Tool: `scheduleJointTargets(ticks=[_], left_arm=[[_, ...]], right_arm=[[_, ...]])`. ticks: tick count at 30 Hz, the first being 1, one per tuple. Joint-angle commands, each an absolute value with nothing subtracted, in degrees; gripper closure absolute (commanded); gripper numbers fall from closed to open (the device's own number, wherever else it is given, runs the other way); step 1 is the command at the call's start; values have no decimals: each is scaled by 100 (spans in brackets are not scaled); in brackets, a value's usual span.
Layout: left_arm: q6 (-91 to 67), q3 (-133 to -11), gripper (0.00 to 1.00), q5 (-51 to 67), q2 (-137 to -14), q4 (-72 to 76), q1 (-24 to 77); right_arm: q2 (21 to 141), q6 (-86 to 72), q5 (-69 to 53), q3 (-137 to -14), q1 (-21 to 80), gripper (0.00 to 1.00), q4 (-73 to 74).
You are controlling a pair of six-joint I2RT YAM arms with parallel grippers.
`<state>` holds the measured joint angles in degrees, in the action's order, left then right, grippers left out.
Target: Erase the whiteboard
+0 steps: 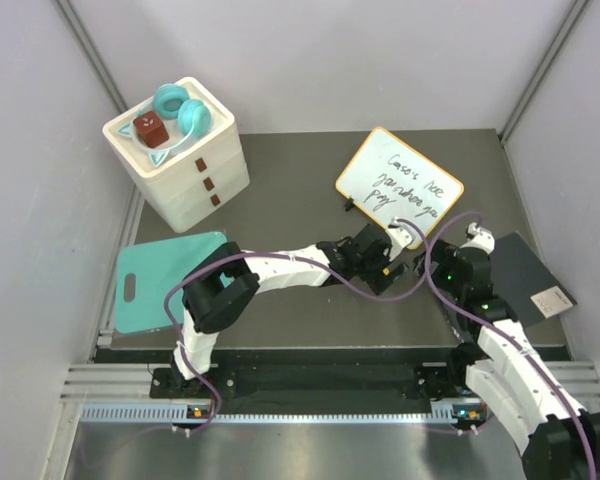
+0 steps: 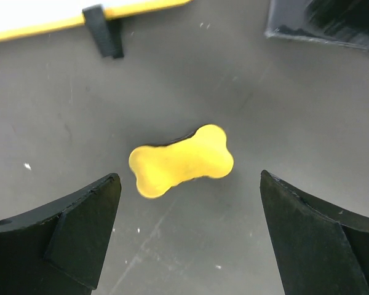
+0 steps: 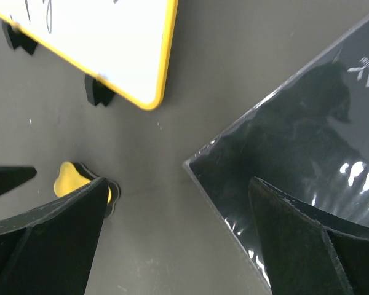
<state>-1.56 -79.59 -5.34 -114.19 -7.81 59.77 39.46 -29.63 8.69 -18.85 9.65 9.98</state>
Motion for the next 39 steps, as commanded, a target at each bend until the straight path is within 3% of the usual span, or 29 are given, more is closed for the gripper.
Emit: scheduleJointTargets(ticks=[1, 10, 15, 20, 27, 29, 30, 32, 39], left_arm=[[334, -7805, 1, -870, -11233, 333, 6020], [571, -8138, 2, -738, -11601, 28, 6012], [553, -7735, 5, -659, -11382, 299, 6012], [501, -7778, 31, -764, -11531, 123, 6012], [343, -7840, 52, -668, -11672, 290, 6012], [317, -7945, 64, -475, -11733, 194, 6012], [290, -7971, 83, -370, -11742, 159, 6012], [220, -8050, 98, -106, -11751, 44, 6012], [9, -7840, 100, 132, -11391, 149, 6047]], right_arm=[[3999, -3041, 396, -2066, 888, 6, 879], [3718, -3050, 483, -1978, 870, 6, 975], [3577, -2962, 536, -2021, 818, 6, 1142], [3507, -3023, 431, -1987, 703, 6, 1169], [3331, -3050, 404, -1934, 659, 5, 1257], [3314, -3059, 404, -1942, 659, 5, 1283], [3305, -3067, 396, -1942, 650, 5, 1292], [3296, -3059, 413, -1942, 650, 4, 1301], [3313, -3067, 404, -1925, 650, 4, 1275]])
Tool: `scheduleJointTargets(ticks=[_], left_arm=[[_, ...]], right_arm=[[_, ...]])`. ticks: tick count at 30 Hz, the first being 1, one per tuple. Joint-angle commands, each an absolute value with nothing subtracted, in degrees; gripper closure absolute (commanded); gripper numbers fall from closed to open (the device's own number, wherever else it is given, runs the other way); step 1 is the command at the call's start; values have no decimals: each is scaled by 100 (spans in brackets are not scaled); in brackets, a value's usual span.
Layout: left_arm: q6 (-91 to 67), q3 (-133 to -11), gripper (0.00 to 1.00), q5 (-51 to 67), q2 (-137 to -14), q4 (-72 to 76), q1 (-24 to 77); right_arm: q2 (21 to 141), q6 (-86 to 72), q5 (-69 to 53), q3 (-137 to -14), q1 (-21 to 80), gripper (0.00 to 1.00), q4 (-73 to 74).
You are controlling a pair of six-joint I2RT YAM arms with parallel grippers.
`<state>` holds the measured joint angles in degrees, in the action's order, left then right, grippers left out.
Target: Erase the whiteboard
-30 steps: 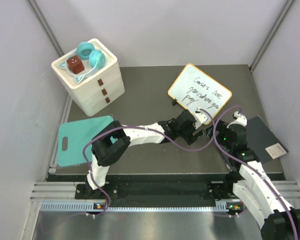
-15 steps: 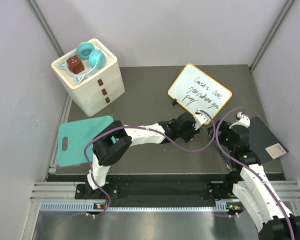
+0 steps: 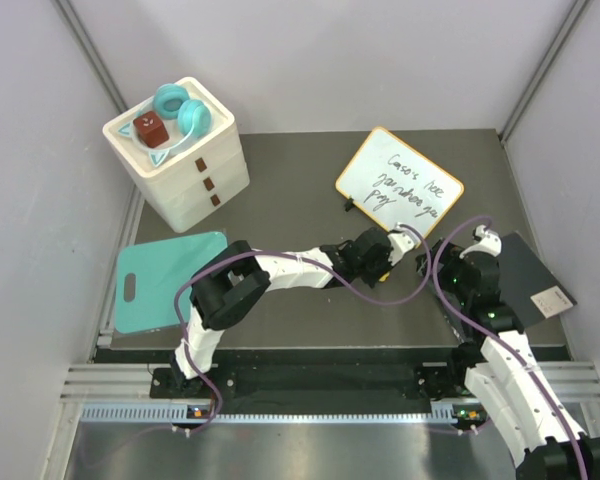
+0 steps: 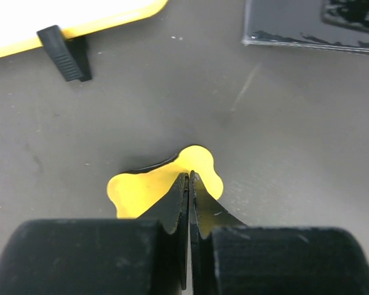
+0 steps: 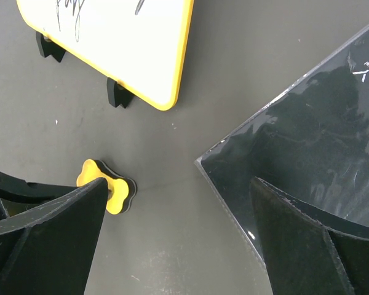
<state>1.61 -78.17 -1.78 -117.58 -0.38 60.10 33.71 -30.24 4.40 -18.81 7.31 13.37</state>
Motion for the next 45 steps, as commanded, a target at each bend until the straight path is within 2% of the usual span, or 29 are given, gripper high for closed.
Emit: scheduleJointTargets(ticks=[1, 7, 9, 24, 32, 38, 45], left_arm=[[9, -7822, 100, 114, -11373, 123, 6056], [17, -7963, 100, 53, -11584, -518, 6152], [9, -7919, 100, -288, -11619, -606, 6214], [-105, -7681, 100, -597, -11575, -378, 6240], [-352, -6987, 100, -1186, -10539, 975, 6232], [-281, -7031, 100, -1143, -10239, 581, 6240], [-597, -7102, 100, -993, -10661, -202, 6240]], right_arm=[[3322, -3067, 396, -1925, 650, 4, 1274], [3314, -3102, 404, -1907, 659, 3, 1292], [3313, -3111, 404, -1899, 650, 3, 1292], [3278, -3138, 369, -1872, 642, 2, 1301], [3226, -3190, 290, -1740, 642, 2, 1257], [3208, -3191, 246, -1740, 650, 2, 1283], [3191, -3190, 237, -1749, 650, 2, 1301]])
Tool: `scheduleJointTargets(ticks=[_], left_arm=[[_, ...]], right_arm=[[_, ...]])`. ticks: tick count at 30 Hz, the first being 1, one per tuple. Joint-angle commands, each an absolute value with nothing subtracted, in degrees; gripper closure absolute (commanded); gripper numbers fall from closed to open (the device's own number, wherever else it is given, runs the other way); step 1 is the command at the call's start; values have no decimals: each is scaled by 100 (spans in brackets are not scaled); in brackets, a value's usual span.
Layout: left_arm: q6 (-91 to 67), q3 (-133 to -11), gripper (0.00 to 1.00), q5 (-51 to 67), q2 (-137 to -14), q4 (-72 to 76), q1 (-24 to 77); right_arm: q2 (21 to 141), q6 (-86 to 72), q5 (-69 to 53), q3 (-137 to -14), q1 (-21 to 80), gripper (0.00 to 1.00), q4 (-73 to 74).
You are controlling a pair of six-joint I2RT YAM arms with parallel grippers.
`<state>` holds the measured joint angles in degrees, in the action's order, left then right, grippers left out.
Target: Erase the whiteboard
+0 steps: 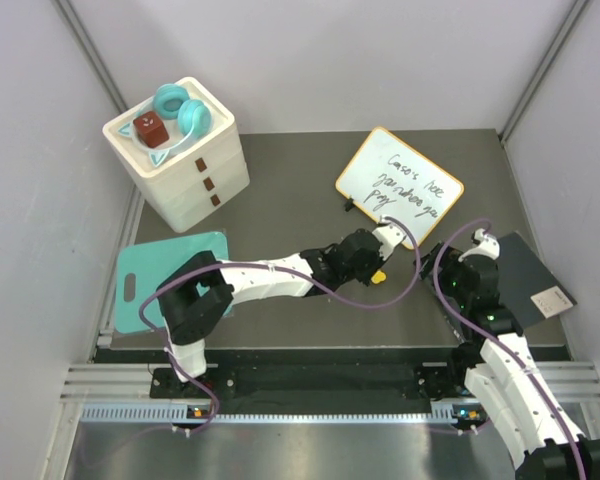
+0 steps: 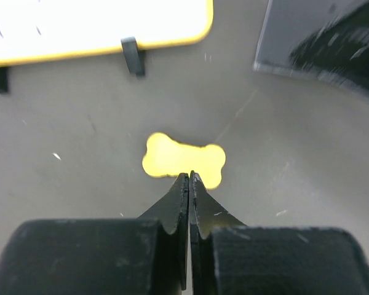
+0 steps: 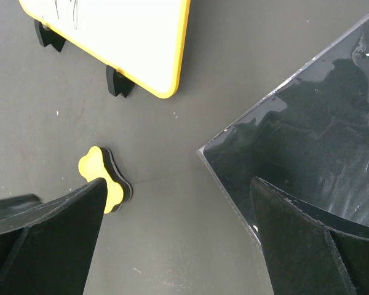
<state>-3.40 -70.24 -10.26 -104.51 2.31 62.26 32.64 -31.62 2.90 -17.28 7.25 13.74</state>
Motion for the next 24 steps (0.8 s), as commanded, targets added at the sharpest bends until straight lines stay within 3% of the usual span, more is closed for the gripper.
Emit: scheduleJointTargets(ticks=[1, 10, 18, 24], left_arm=[[-650, -7093, 100, -950, -10687, -202, 6240], [-993, -7409, 100, -896, -10942, 369, 6460], [-1134, -8472, 100, -949, -12014, 88, 6486], [-1090, -8534, 100, -1818, -12366, 246, 6486]], right_arm=[[3190, -3199, 246, -1749, 633, 2, 1309], [3199, -3208, 308, -1732, 642, 2, 1275], [3515, -3357, 36, -1644, 343, 1, 1055], [3516, -3296, -184, -1670, 79, 1, 1072]])
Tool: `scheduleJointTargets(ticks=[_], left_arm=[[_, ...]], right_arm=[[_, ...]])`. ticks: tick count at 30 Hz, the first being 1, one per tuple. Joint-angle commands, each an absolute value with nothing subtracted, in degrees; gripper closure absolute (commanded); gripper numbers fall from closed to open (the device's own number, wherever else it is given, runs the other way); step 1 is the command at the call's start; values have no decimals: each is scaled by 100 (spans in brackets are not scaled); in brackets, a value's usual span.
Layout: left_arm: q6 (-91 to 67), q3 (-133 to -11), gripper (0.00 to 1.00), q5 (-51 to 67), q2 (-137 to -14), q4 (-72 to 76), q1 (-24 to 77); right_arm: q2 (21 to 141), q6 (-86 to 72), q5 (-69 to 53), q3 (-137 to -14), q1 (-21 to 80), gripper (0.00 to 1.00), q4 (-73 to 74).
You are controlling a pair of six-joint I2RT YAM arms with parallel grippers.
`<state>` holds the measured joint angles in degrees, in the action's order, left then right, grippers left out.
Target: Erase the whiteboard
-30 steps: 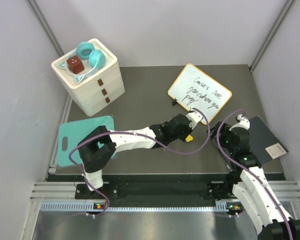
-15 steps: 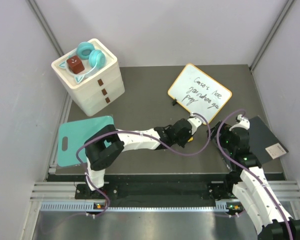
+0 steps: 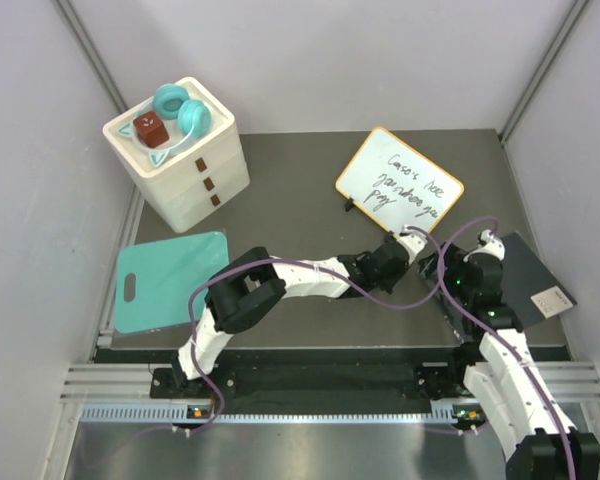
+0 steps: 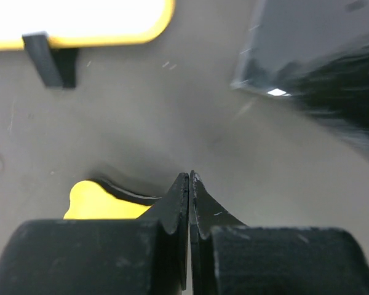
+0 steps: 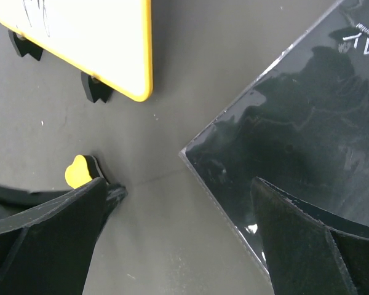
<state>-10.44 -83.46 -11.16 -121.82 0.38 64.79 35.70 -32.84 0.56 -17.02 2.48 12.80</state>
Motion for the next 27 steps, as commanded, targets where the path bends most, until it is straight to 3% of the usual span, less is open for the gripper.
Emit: scheduleJointTargets(ticks=[1, 8, 18, 23, 27], left_arm=[[-1046, -8534, 100, -1924, -12418, 237, 6478], [-1081, -8394, 100, -2294, -12472, 27, 6469], [-976, -7191, 100, -3375, -11655, 52, 6478], [-562, -6619, 100, -2305, -10778, 816, 6469], [-475, -6705, 100, -2171, -10328, 775, 6469]], right_arm=[[3472, -3287, -202, -1661, 27, 1, 1098], [3349, -3287, -360, -1652, -158, 1, 1169], [3287, -3322, -483, -1477, -158, 1, 1090], [3217, -3331, -510, -1441, -150, 1, 1090], [3217, -3314, -536, -1494, -150, 1, 1134]])
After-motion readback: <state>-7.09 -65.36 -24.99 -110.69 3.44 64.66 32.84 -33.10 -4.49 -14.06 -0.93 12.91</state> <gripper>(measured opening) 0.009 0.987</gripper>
